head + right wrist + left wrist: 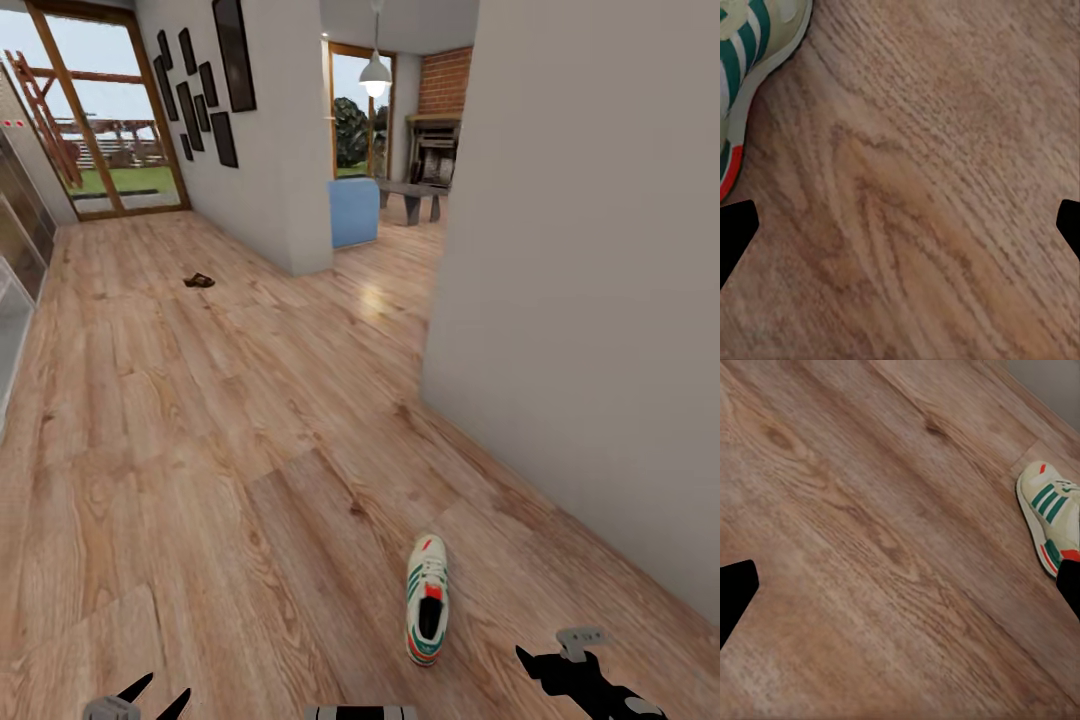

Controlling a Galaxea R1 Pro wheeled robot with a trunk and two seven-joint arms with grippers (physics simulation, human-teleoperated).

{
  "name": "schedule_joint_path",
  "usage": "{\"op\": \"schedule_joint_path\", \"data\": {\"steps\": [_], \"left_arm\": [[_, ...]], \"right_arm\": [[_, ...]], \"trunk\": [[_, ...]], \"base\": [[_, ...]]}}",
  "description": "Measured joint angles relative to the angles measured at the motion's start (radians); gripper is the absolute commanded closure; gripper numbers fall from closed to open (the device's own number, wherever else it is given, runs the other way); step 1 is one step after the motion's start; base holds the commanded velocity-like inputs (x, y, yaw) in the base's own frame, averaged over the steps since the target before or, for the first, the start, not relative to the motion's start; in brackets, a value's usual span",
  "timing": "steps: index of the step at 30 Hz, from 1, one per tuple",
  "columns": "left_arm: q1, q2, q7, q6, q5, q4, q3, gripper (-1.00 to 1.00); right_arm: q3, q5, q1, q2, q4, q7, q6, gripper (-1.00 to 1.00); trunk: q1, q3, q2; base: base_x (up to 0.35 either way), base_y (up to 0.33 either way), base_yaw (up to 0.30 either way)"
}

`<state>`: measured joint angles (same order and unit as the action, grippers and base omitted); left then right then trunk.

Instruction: Pick up the two gym shoes and the two sandals from the corridor floor and place them onto the hallstand (shoe rack) in the corridor, making sure they are on the rack and not on the floor. Arrange them so the two gym shoes are next to each other and the two sandals are next to each other.

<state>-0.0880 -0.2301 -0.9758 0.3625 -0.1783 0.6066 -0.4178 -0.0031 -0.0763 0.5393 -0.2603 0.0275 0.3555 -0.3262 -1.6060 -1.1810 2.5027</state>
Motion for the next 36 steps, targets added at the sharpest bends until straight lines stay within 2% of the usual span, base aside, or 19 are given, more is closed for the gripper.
{"op": "schedule_joint_path", "data": {"steps": [14,32,36], "left_arm": [[0.000,0.000,0.000,0.000,0.000,0.000,-0.001,-1.00],[0.000,0.000,0.001,0.001,0.000,-0.001,0.000,-1.00],[-0.004,0.001,0.023,-0.003,0.002,0.001,-0.002,-1.00]], "right_arm": [[0.000,-0.001,0.000,0.000,0.000,0.003,0.000,-1.00],[0.000,-0.003,0.000,0.000,0.000,0.001,-0.001,-1.00],[-0.002,-0.003,0.000,0.001,0.001,-0.002,-0.002,-1.00]], "trunk": [[0.000,0.000,0.000],[0.000,0.000,0.000],[0.000,0.000,0.000]], "base": [[-0.065,0.269,0.000],[-0.011,0.020,0.000],[0.000,0.000,0.000]]}}
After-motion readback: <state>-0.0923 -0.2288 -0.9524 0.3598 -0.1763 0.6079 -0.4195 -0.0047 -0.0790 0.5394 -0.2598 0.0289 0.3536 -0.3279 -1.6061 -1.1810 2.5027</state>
